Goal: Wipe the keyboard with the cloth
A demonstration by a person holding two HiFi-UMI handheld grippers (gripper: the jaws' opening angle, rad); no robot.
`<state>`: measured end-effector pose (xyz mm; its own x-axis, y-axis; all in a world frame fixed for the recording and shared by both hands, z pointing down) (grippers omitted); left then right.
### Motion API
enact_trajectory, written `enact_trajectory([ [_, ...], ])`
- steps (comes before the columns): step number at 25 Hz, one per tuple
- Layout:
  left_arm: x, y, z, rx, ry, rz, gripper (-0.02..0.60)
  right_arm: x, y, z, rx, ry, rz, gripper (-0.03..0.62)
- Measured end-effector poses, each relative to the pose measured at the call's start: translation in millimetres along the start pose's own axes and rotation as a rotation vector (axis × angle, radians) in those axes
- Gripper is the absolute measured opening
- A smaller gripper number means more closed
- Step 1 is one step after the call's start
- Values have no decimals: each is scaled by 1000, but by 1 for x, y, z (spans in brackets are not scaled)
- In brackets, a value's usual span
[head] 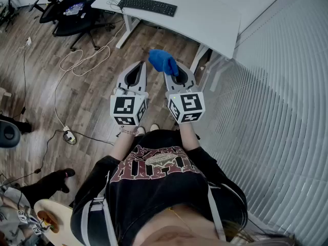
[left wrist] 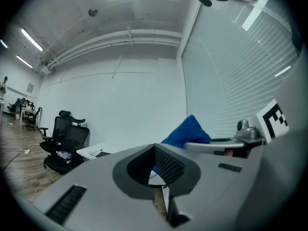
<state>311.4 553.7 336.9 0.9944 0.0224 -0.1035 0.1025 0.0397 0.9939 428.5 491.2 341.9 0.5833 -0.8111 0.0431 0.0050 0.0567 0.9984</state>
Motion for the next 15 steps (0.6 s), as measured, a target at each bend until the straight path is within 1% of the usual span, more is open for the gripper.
enact_trajectory([
  [9, 15, 10, 20, -20, 7, -23, 34, 27, 4, -4, 1, 5, 22, 64],
  [15, 12, 19, 32, -45, -8, -30, 34, 40, 10, 2, -3, 16, 36, 64],
])
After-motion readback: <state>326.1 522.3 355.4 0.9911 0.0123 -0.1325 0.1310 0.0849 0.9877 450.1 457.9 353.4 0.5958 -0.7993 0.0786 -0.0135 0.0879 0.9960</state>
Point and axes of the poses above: the fingertips, and each gripper's own axes: z forward along the fingers, x to its right, y out of its underside, the point moved 6 cm from there along -z, backward along the fingers, and after that the axes turned 1 degree about x, right-handed, at the moved point
